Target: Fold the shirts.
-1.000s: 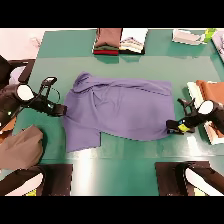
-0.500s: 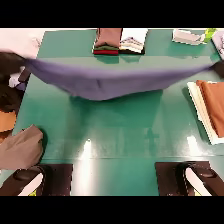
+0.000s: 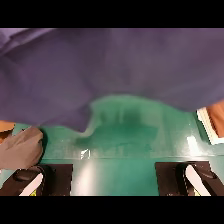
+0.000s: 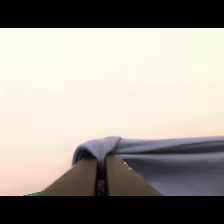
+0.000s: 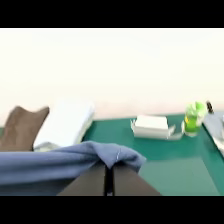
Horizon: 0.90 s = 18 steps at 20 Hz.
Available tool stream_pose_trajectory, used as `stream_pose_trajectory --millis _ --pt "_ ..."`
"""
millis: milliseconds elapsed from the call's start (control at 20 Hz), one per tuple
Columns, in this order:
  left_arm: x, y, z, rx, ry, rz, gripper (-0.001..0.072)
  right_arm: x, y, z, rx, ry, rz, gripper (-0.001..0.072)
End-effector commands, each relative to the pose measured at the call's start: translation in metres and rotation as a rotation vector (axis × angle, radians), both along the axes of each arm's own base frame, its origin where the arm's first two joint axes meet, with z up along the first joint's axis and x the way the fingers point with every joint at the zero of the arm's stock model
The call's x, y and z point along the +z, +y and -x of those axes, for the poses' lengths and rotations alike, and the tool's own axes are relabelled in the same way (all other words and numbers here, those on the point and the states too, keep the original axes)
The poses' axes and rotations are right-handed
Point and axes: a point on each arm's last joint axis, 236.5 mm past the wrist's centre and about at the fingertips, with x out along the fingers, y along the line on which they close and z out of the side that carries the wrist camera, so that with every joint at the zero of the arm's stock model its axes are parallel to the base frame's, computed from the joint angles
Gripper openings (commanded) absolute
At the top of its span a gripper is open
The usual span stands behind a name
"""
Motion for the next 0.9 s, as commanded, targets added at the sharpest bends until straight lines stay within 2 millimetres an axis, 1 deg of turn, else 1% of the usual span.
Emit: stream_pose_trajectory --millis 0,50,100,200,250,300,350,400,450,550,600,650,700,750,800,850 --pt "-0.017 -0.002 -0.036 0.015 0.072 -0.013 0.0026 -0.016 -0.009 -0.014 -0.007 0.112 -0.014 0.0017" --pt "-0.043 -0.005 -0.064 0.016 0.165 -0.033 0.0026 -0.028 -0.010 -0.029 0.017 0.155 -0.038 0.0017" --pt "-0.076 -0.010 -0.097 0.012 0.280 -0.056 0.0027 -0.047 -0.012 -0.046 0.041 0.207 -0.067 0.0017" --pt "-0.151 -0.020 -0.159 0.005 0.519 -0.102 0.0027 -0.104 -0.024 -0.082 0.066 0.364 -0.130 0.0017" --pt "-0.194 -0.024 -0.190 0.000 0.642 -0.127 0.0028 -0.140 -0.028 -0.101 0.079 0.457 -0.172 0.0017" --pt "-0.233 -0.028 -0.215 -0.005 0.743 -0.153 0.0028 -0.177 -0.030 -0.117 0.100 0.553 -0.193 0.0017" --pt "-0.274 -0.031 -0.238 -0.008 0.841 -0.169 0.0027 -0.219 -0.028 -0.134 0.131 0.652 -0.208 0.0017" --pt "-0.318 -0.033 -0.259 -0.011 0.944 -0.182 0.0027 -0.257 -0.023 -0.147 0.161 0.738 -0.234 0.0017" --pt "-0.363 -0.035 -0.277 -0.014 1.044 -0.195 0.0027 -0.298 -0.016 -0.161 0.189 0.823 -0.254 0.0017" --pt "-0.442 -0.038 -0.301 -0.028 1.206 -0.241 0.0028 -0.371 -0.006 -0.182 0.204 0.963 -0.271 0.0017" --pt "-0.475 -0.040 -0.309 -0.040 1.266 -0.270 0.0028 -0.400 -0.002 -0.189 0.208 1.018 -0.269 0.0017" --pt "-0.505 -0.040 -0.317 -0.044 1.319 -0.285 0.0028 -0.424 0.004 -0.198 0.220 1.056 -0.280 0.0017" --pt "-0.527 -0.040 -0.323 -0.042 1.351 -0.287 0.0028 -0.441 0.009 -0.207 0.226 1.079 -0.286 0.0017" --pt "-0.544 -0.041 -0.331 -0.038 1.365 -0.281 0.0028 -0.452 0.013 -0.218 0.228 1.086 -0.291 0.0017" --pt "-0.552 -0.041 -0.338 -0.033 1.359 -0.277 0.0028 -0.457 0.017 -0.230 0.233 1.078 -0.287 0.0017" --pt "-0.552 -0.042 -0.344 -0.028 1.339 -0.271 0.0028 -0.456 0.020 -0.240 0.241 1.065 -0.278 0.0017"
